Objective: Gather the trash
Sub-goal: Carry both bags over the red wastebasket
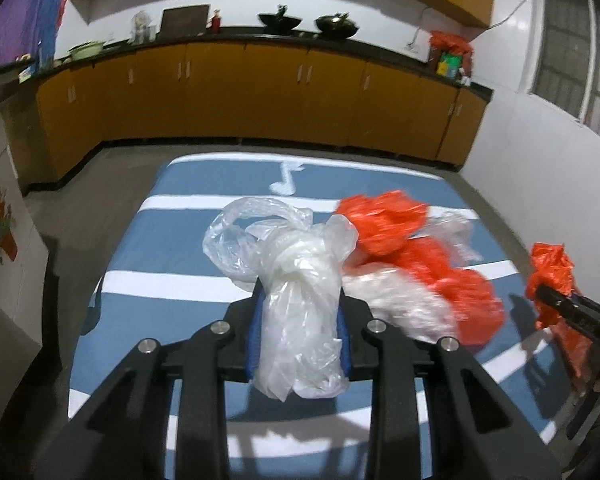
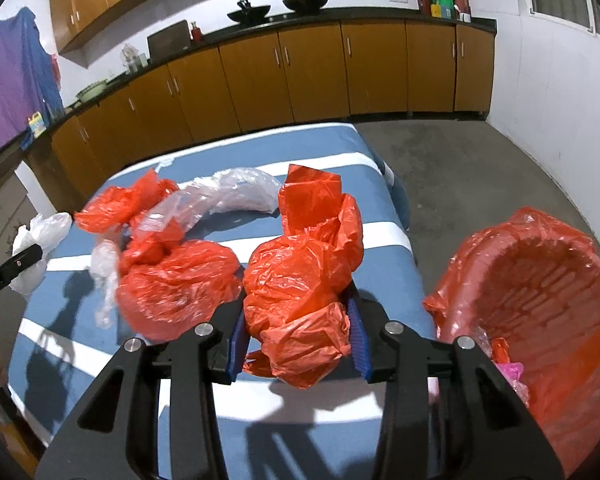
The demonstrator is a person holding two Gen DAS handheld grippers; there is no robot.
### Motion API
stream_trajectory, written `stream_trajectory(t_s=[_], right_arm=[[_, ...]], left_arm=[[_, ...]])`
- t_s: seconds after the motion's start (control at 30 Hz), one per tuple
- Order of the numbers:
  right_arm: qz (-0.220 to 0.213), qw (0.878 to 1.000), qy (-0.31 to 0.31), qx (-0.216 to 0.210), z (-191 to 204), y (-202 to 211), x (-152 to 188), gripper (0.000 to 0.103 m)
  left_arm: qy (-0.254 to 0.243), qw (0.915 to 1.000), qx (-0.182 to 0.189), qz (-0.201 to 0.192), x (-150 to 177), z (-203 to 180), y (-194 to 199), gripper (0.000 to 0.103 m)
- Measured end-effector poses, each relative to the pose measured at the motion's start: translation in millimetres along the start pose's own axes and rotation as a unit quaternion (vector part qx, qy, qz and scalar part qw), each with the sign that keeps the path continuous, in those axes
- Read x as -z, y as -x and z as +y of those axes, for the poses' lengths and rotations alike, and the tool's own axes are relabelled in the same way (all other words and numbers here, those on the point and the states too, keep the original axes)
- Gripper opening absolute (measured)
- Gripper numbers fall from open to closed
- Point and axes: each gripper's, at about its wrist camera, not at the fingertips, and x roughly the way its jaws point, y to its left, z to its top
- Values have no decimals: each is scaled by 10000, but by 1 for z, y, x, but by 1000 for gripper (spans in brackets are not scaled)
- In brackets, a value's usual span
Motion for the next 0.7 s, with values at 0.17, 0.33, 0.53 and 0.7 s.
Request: stream_trajectory(t_s=[0.17,0.33,0.53,0.7], right_arm=[[-250,9997,-32,16,-6,27,1,42],[-501,9986,-24,165,-11,53,-1,42],[-745,9965,-153,359,-28,78,1,42],[-885,9942,-285,533,-45,95,5,42]], left_arm=[[-157,9990,371,-169,-5,-30,22,30],[-347,9965,720,-250,-8,-63,33,30],[-572,9914,1134,-307,-9,-105,42,30],[-779,9864,1418,-293,-7,-140,41,30]])
